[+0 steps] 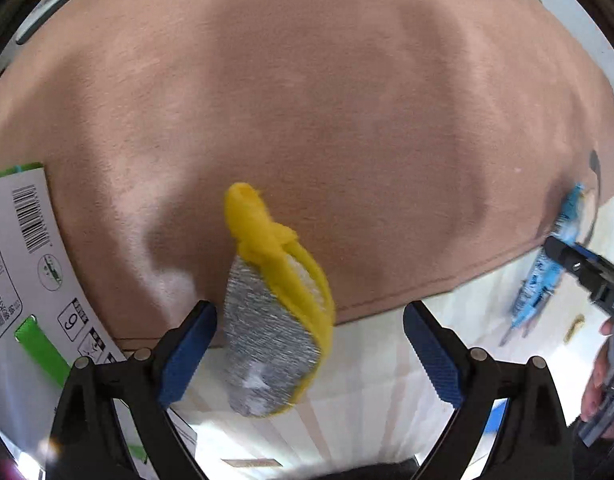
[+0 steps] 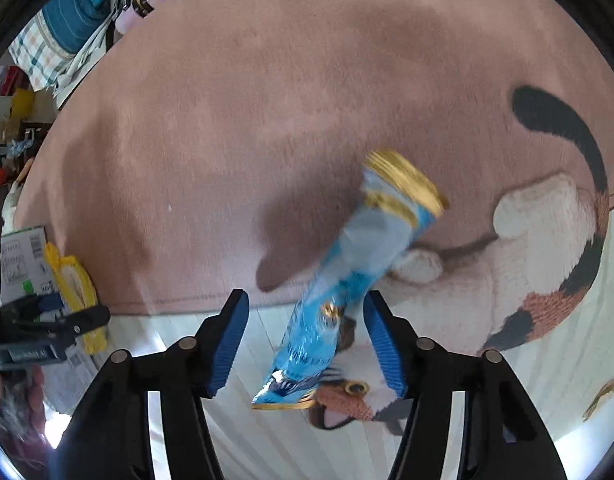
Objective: Organize soft objects
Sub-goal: 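Grasp the yellow-grey sponge with the left tool while the right tool grasps the blue tube snack, then place the sponge and tube snack into the box and release both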
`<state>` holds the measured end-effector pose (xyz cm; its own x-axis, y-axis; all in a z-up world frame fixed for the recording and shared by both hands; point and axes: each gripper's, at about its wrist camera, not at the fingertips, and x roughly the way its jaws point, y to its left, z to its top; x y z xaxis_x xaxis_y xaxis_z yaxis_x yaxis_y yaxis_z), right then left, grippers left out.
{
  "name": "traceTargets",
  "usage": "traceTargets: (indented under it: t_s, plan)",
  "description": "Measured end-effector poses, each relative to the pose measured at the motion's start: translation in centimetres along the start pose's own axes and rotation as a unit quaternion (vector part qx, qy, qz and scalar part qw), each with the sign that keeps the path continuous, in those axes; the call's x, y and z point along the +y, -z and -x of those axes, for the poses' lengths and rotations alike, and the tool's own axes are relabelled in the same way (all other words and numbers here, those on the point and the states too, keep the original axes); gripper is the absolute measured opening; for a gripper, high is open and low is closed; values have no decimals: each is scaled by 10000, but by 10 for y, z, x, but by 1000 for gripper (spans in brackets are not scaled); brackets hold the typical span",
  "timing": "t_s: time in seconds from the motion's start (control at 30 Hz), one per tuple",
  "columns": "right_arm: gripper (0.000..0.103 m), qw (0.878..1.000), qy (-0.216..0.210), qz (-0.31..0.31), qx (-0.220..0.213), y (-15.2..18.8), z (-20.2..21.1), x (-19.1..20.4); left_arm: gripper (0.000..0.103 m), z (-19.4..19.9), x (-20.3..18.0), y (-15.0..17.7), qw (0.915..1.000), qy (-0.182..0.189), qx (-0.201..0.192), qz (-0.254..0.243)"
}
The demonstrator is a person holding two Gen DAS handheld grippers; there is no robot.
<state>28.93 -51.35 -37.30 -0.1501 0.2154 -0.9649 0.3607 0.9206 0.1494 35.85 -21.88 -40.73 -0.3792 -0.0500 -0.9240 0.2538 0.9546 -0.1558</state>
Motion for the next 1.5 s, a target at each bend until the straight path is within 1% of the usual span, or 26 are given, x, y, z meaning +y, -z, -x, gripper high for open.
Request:
traceTargets:
  t_s: [0.03,0.07,0.1,0.13,0.17,0.2,0.23,0.27,0.3,0.37,0.47,0.6,0.63,0.7,0.73,0.77,0.87,0.9,0.97,1.07,1.17,1.23,1.27,1.37,1.47,1.5]
  plan:
    - [63,9999,122,28,-60,-1,1,3,95,1,1,2,10000,-62,-75,-13]
    - [63,9996,257,83,-116,-2,2,7,91,1,0,7,9997,-131,-203,7]
    - [63,9992,369,111,-138,-3,2,14,79,2,-1,11,9992,-238,-305,40]
    - [63,9984,520,161,-165,0,1,20,71,4,-2,17,9984,-397,-409,64]
    - [62,9966,741,267,-227,3,1,26,53,7,-4,23,9974,-488,-527,93]
    - [58,9945,933,356,-308,6,0,31,46,9,-5,30,9971,-444,-610,130]
    - [53,9923,1061,457,-451,11,2,38,45,10,-4,35,9973,-291,-645,189]
    - [35,9921,1031,484,-521,15,3,42,45,9,-3,40,9973,-188,-654,259]
    - [25,9916,1050,482,-573,20,5,46,44,7,-3,46,9970,-131,-689,331]
    - [23,9900,1160,512,-617,29,4,53,44,6,-3,58,9959,-175,-807,377]
    - [22,9922,979,495,-589,44,5,62,44,9,-4,77,9944,-96,-970,407]
    - [21,9939,577,577,-739,71,30,79,44,27,5,114,9896,379,-1253,605]
    - [21,9939,423,630,-798,80,41,87,44,32,7,130,9872,522,-1365,636]
    - [21,9933,172,747,-870,95,61,96,44,47,15,149,9838,628,-1558,626]
    - [21,9926,54,809,-907,101,70,110,44,57,21,161,9811,691,-1693,634]
    - [21,9911,-86,924,-959,111,82,126,44,68,29,165,9791,727,-1790,631]
    - [21,9855,-236,1238,-1133,145,103,182,44,104,68,186,9738,753,-2035,684]
    - [21,9829,-254,1369,-1205,157,110,205,44,113,80,196,9727,733,-2083,708]
    - [21,9786,-322,1567,-1295,166,116,250,44,136,111,213,9688,644,-2256,795]
    - [21,9740,-358,1778,-1355,180,110,331,44,152,155,239,9666,276,-2399,854]
    - [21,9688,-137,1970,-1495,195,104,387,44,167,215,252,9639,-177,-2458,1006]
    - [21,9638,128,2128,-1600,204,101,422,44,164,248,249,9628,-313,-2413,1174]
    - [21,9620,244,2183,-1621,206,98,436,44,159,265,248,9635,-354,-2350,1234]
    - [21,9591,571,2267,-1598,208,83,465,44,145,295,236,9652,-456,-2209,1325]
    - [21,9589,895,2248,-1483,198,55,474,44,129,325,213,9688,-447,-2014,1371]
    - [21,9592,991,2221,-1441,193,45,476,44,124,329,208,9697,-454,-1963,1379]
